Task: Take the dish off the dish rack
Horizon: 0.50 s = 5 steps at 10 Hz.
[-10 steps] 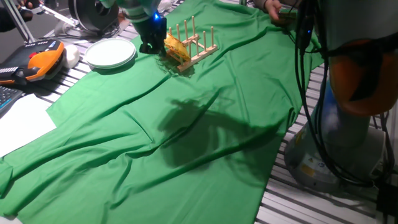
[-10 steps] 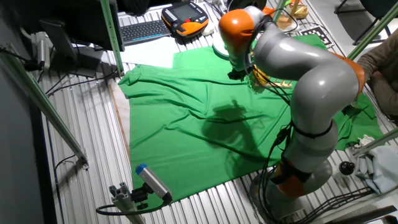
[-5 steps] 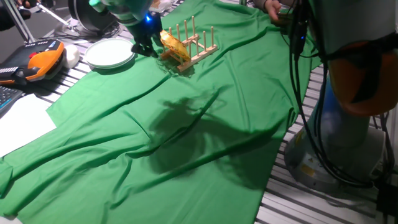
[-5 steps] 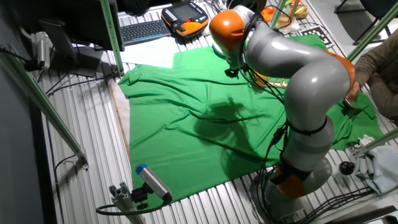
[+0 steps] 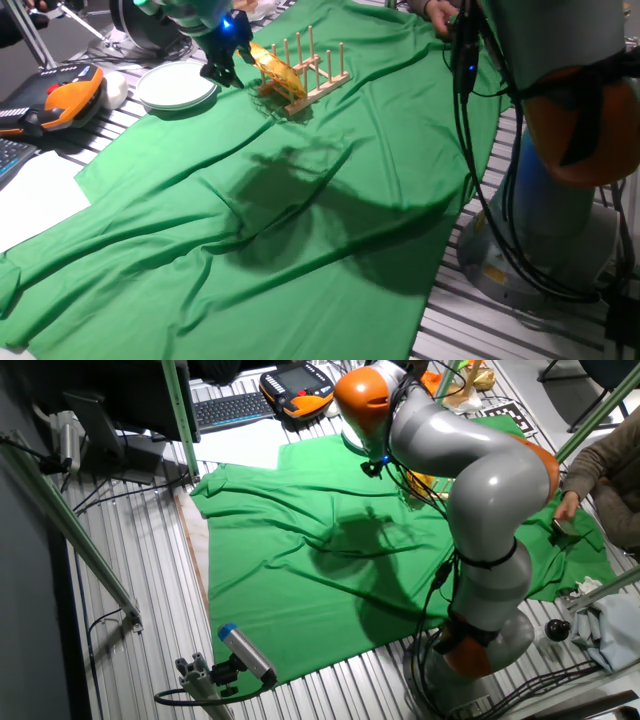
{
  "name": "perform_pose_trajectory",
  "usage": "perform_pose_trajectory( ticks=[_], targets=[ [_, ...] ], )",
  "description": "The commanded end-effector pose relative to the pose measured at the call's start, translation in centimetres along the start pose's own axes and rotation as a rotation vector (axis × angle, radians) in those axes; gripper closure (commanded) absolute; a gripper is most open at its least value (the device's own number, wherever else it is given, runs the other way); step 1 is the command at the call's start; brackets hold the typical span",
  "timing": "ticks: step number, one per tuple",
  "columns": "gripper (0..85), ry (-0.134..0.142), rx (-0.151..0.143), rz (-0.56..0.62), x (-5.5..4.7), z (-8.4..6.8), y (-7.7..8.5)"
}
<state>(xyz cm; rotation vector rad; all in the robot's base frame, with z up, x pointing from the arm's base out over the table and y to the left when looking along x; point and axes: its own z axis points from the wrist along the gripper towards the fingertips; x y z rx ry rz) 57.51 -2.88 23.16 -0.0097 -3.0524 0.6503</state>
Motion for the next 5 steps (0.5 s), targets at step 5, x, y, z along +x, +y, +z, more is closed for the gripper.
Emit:
perform_pose_trajectory(
  ticks=[5],
  targets=[
    [34.0,-0.023,0.009,-0.043,-2.9,2.2,-3.6]
  ],
)
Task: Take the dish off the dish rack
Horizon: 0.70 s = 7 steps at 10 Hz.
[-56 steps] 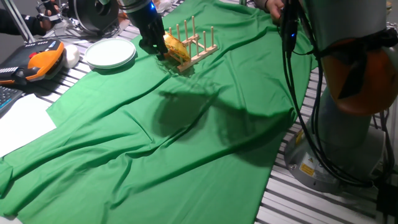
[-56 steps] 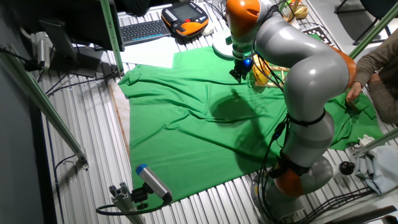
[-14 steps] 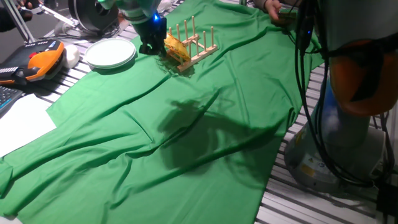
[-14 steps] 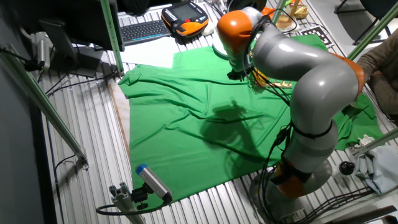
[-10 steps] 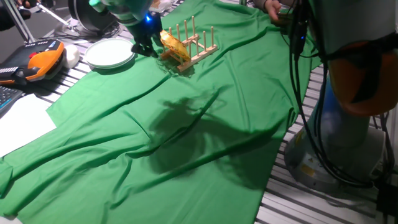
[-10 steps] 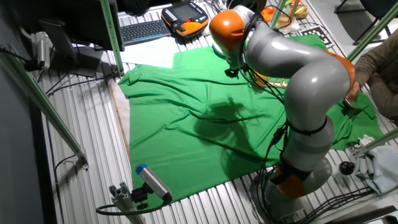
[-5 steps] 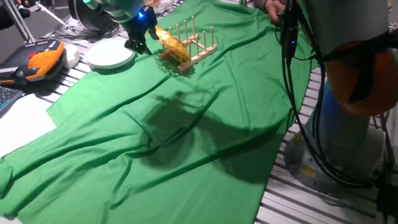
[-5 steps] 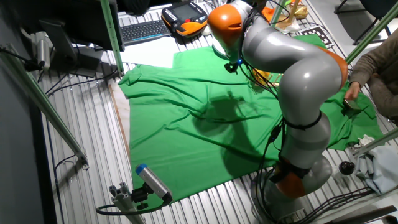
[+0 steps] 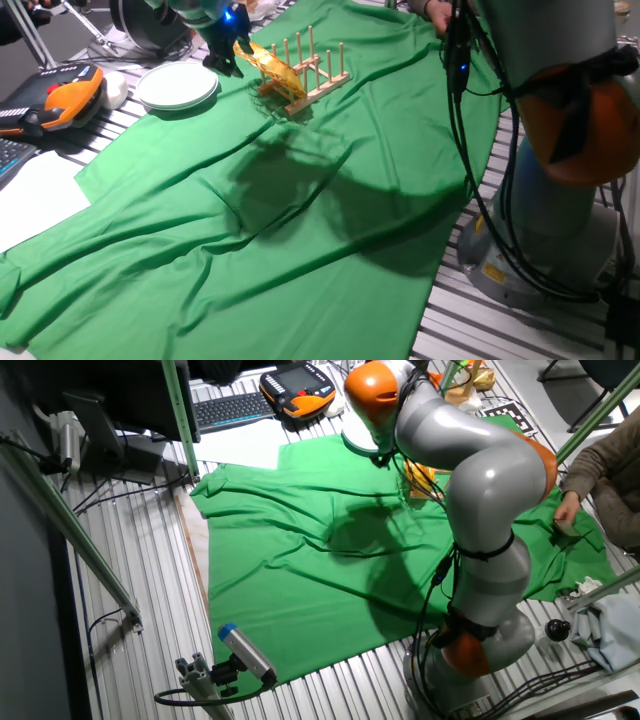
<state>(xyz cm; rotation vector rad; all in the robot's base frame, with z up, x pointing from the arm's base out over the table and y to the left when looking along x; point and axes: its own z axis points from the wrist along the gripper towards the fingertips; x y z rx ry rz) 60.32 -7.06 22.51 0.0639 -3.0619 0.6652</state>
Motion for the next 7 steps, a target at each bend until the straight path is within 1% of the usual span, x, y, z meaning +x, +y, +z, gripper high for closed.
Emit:
perform_pose_trajectory(
  ticks=[1,2,4,7],
  targets=[
    [34.0,-0.002,0.002,-0.013,-0.6,0.3,-0.7],
    [34.0,-0.005,0.000,-0.027,-1.1,0.6,-1.3],
    [34.0,-0.010,0.008,-0.047,-1.9,1.1,-2.1],
    [34.0,-0.031,0.015,-0.063,-3.2,2.5,-2.6]
  ],
)
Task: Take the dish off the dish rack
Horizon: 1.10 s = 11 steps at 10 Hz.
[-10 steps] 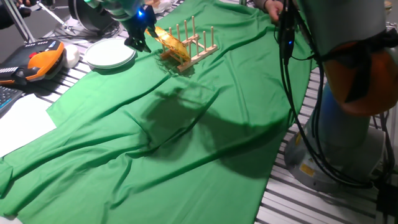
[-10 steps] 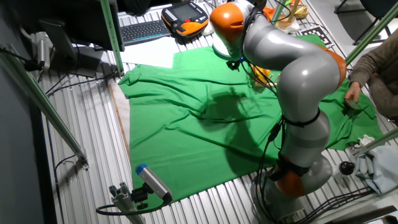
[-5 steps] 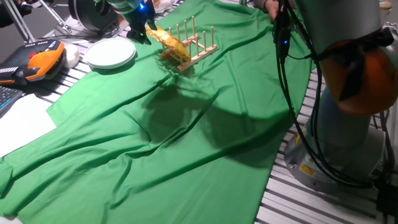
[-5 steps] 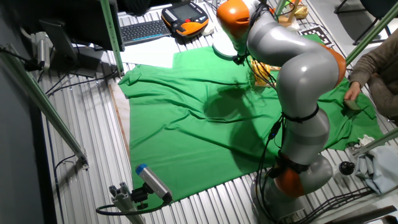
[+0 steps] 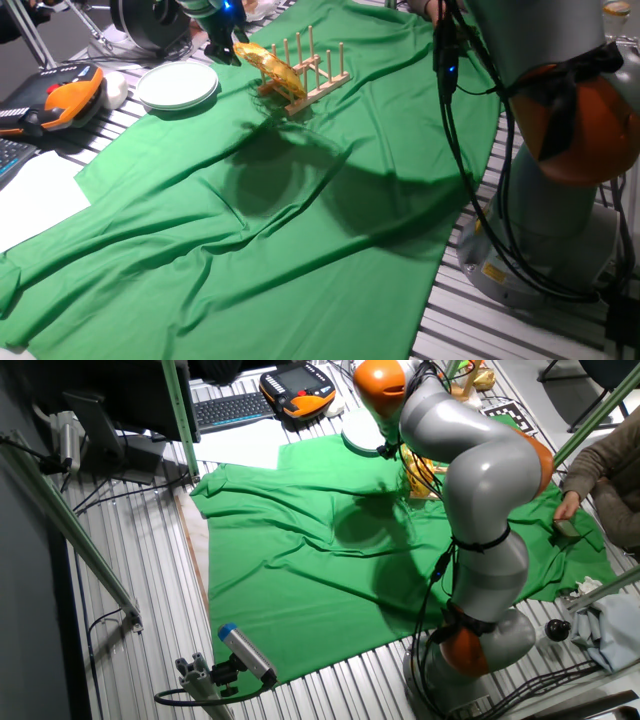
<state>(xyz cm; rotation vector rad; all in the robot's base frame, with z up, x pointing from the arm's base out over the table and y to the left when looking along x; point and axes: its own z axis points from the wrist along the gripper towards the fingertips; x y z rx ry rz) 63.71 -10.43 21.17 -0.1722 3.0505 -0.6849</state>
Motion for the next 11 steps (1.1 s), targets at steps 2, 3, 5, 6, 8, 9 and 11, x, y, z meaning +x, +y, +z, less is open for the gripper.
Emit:
perform_pose_trajectory(
  ticks=[2,3,5,6,8,9,11],
  targets=[
    [34.0,-0.004,-0.004,-0.009,-0.4,0.7,-0.3],
    [34.0,-0.007,-0.004,-0.015,-0.5,1.1,-0.6],
    [34.0,-0.017,-0.016,-0.032,-0.9,2.2,-1.4],
    [34.0,-0.025,-0.017,-0.039,-1.0,2.7,-1.6],
    [34.0,-0.033,-0.012,-0.045,-1.0,3.1,-1.7],
    [34.0,-0.036,-0.012,-0.052,-0.9,3.4,-2.1],
    [34.0,-0.046,-0.013,-0.068,-0.4,4.1,-3.2]
  ],
)
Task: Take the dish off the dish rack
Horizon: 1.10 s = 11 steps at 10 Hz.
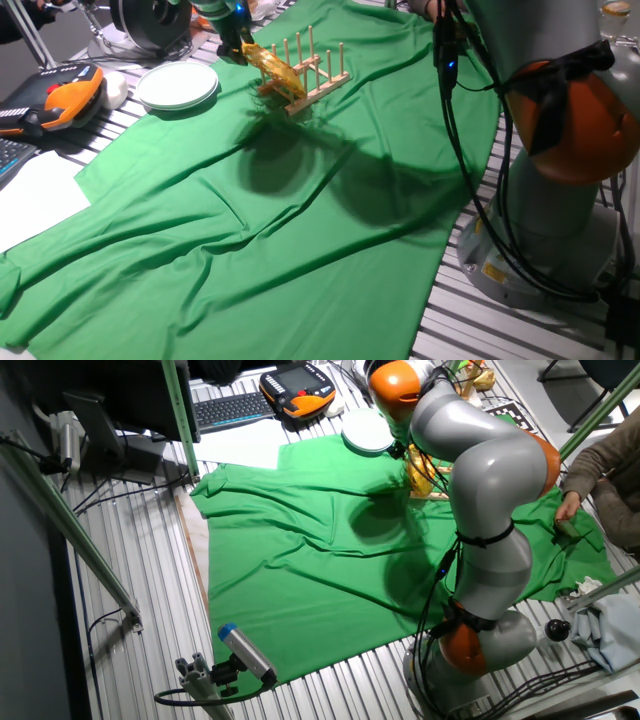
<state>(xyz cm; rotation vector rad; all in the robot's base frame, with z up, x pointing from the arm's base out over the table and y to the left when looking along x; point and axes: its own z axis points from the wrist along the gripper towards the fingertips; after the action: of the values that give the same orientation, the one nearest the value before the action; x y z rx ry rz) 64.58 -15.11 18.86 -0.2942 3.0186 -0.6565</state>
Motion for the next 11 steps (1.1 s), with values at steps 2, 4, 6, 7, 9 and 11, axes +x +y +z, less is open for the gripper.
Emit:
perform_pose_trajectory(
  ticks=[2,4,6,7,9,11],
  targets=[
    [51.0,0.034,0.000,-0.034,0.3,-0.6,-0.6],
    [85.0,0.065,-0.019,-0.081,0.3,-0.8,-0.7],
    [85.0,0.056,-0.016,-0.127,0.4,-0.8,-0.6],
    [85.0,0.048,-0.021,-0.148,0.4,-0.9,-0.6],
    [85.0,0.067,-0.020,-0.182,0.5,-1.4,-0.8],
    [85.0,0.084,-0.017,-0.202,0.8,-2.3,-1.0]
  ],
)
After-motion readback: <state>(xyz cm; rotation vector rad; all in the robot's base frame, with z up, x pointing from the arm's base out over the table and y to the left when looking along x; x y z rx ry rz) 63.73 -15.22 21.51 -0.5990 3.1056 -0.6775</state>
